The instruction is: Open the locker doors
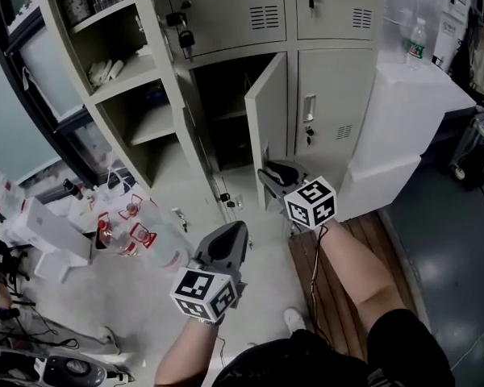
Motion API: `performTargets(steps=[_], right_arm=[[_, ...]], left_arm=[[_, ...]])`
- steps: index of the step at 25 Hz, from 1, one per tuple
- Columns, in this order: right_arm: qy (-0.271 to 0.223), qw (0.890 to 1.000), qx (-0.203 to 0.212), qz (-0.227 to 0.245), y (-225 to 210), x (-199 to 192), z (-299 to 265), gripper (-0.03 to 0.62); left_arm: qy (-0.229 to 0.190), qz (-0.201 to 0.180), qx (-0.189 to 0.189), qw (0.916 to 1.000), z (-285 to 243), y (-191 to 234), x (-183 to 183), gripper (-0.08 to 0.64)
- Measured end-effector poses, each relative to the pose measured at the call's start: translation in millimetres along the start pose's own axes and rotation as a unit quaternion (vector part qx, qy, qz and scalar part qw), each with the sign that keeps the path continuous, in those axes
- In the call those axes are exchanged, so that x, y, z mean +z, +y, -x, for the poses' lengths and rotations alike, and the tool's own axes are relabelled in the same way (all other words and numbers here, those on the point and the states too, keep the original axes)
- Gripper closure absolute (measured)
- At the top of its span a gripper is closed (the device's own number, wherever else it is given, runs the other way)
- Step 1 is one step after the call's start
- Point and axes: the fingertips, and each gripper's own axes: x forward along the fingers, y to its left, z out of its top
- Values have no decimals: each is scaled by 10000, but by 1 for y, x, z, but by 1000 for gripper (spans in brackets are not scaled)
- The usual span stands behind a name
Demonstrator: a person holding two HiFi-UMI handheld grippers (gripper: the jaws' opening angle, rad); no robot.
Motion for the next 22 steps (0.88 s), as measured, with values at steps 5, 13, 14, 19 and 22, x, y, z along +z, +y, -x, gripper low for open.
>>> performTargets(steps=[5,13,14,19,22], right_arm=[[-41,9999,-95,-38,-9,-2,25,477],[-69,9988,-487,41,-25,-5,61,499],[-74,9984,-552,34,-28,-6,65,497],[-167,9963,-794,-280,-37,-9,82,428],[-186,9945,-989,-283,-40,-8,85,408]], left_arm=[[59,37,-277,9996,-13,-14,-6,561],[51,27,-592,9982,-26,-39,-6,561],[54,24,-622,9980,-27,-42,-7,561],[84,-10,-750,9972,-29,-53,-7,561],[105,-24,-803,9967,-30,-57,-7,561]])
